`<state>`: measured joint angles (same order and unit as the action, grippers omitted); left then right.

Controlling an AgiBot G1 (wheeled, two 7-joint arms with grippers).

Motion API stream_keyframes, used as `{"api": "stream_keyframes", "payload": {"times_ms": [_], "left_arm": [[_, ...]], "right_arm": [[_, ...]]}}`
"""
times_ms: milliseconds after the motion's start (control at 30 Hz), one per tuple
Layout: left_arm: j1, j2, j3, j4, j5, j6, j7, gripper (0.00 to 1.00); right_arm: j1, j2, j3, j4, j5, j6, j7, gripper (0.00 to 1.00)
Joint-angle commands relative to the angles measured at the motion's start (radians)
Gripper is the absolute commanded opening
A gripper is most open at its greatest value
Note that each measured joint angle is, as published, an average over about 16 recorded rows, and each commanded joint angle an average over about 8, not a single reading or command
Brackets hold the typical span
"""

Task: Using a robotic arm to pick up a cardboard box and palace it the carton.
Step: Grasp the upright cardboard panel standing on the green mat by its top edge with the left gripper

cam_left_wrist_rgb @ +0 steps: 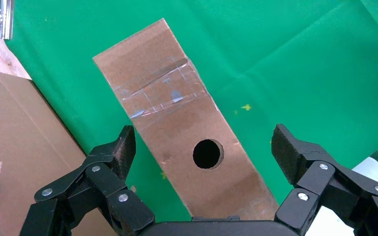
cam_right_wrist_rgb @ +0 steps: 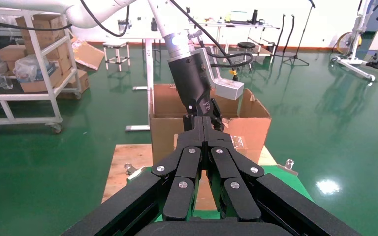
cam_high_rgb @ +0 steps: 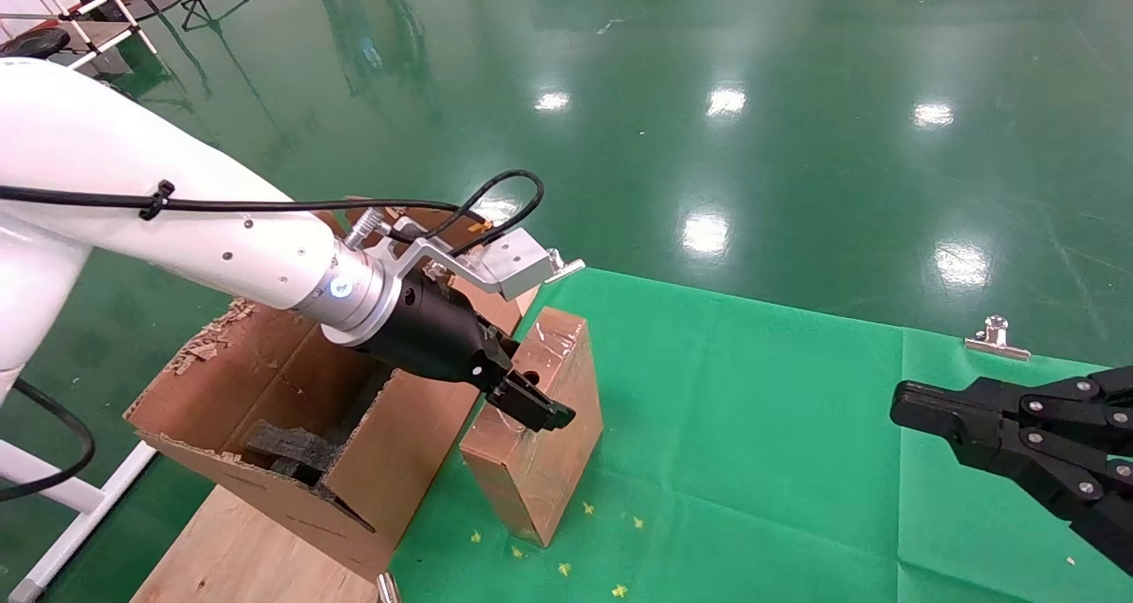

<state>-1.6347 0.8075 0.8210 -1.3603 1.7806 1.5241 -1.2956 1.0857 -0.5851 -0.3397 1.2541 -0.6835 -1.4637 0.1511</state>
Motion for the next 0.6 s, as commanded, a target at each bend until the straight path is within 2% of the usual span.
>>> {"api": "stream_keyframes", "payload": {"times_ms": [33, 133, 167, 600], "left_arm": [[-0.003, 0.002, 0.005, 0.000, 0.002, 0.001, 0.000, 0.44], [-0.003, 0.002, 0.004, 0.000, 0.002, 0.001, 0.000, 0.07], [-0.003, 0.001, 0.003, 0.000, 0.002, 0.001, 0.000, 0.02], [0.000, -0.001, -0.002, 0.001, 0.000, 0.000, 0.000, 0.00]], "right_arm": [[0.000, 0.000, 0.000, 0.000, 0.000, 0.000, 0.000, 1.00], [0.000, 0.000, 0.000, 0.000, 0.000, 0.000, 0.000, 1.00], [0.000, 0.000, 0.000, 0.000, 0.000, 0.000, 0.000, 1.00], [0.000, 0.000, 0.000, 0.000, 0.000, 0.000, 0.000, 1.00]]}}
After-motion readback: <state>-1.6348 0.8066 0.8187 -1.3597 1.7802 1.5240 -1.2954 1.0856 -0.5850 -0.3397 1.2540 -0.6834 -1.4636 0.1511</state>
